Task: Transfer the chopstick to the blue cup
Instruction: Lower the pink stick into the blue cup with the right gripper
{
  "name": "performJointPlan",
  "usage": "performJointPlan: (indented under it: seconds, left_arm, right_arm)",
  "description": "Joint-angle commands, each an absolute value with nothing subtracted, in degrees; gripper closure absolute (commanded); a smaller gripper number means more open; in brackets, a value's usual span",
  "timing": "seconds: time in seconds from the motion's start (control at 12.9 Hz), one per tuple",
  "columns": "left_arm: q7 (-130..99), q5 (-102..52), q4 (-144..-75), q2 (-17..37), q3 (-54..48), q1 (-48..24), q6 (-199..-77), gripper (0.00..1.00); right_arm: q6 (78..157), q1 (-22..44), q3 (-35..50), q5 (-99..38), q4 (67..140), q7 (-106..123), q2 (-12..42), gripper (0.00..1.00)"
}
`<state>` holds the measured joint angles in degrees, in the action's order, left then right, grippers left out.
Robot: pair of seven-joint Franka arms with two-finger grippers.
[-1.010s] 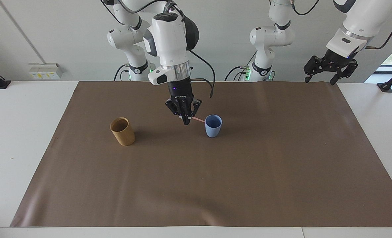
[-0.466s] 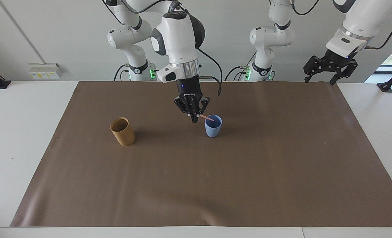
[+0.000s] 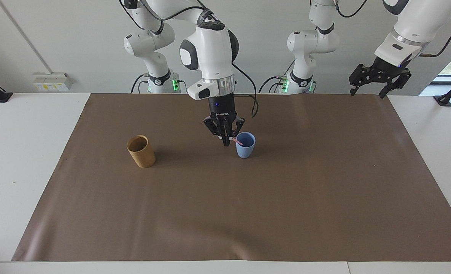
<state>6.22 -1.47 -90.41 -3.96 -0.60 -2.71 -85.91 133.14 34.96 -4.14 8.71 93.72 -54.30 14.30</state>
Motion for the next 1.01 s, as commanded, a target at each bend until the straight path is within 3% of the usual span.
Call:
performJointPlan:
  seconds: [0.0,0.39,0.54,0.7,0.78,0.85,0.93]
  left_arm:
    - [7.12,-1.05,-92.46,-5.71,-0.88,-2.46,-86.13,0.00]
    - [7.03,-1.05,-92.46,-5.71,-0.88,-2.55,-86.22,0.00]
    - [7.03,-1.05,-92.46,-5.71,-0.88,-2.55,-86.22,0.00]
    - [7.03,-1.05,-92.46,-5.71,-0.88,-2.55,-86.22,0.00]
    - [7.03,-1.05,-92.46,-5.71,-0.88,-2.55,-86.22,0.00]
    - [7.03,-1.05,-92.46,-5.71,-0.88,-2.55,-86.22,0.00]
    - [7.03,-1.05,-92.46,-5.71,-0.88,-2.55,-86.22,0.00]
  right_arm:
    - [134.03,36.03,-3.78,10.02,94.39,-57.38,14.24,1.00]
    - [133.68,36.39,-3.60,9.14,96.41,-56.61,13.10,1.00]
    - [134.38,37.52,-3.60,9.14,97.38,-56.51,13.27,0.83]
    - [134.30,38.06,-3.60,9.14,97.38,-56.95,13.45,0.74]
    - [134.12,38.06,-3.60,9.14,97.38,-56.95,13.45,0.64]
    - [134.03,38.06,-3.60,9.23,97.21,-57.13,13.45,0.24]
    - [133.95,38.06,-3.60,10.19,96.86,-57.13,13.62,0.00]
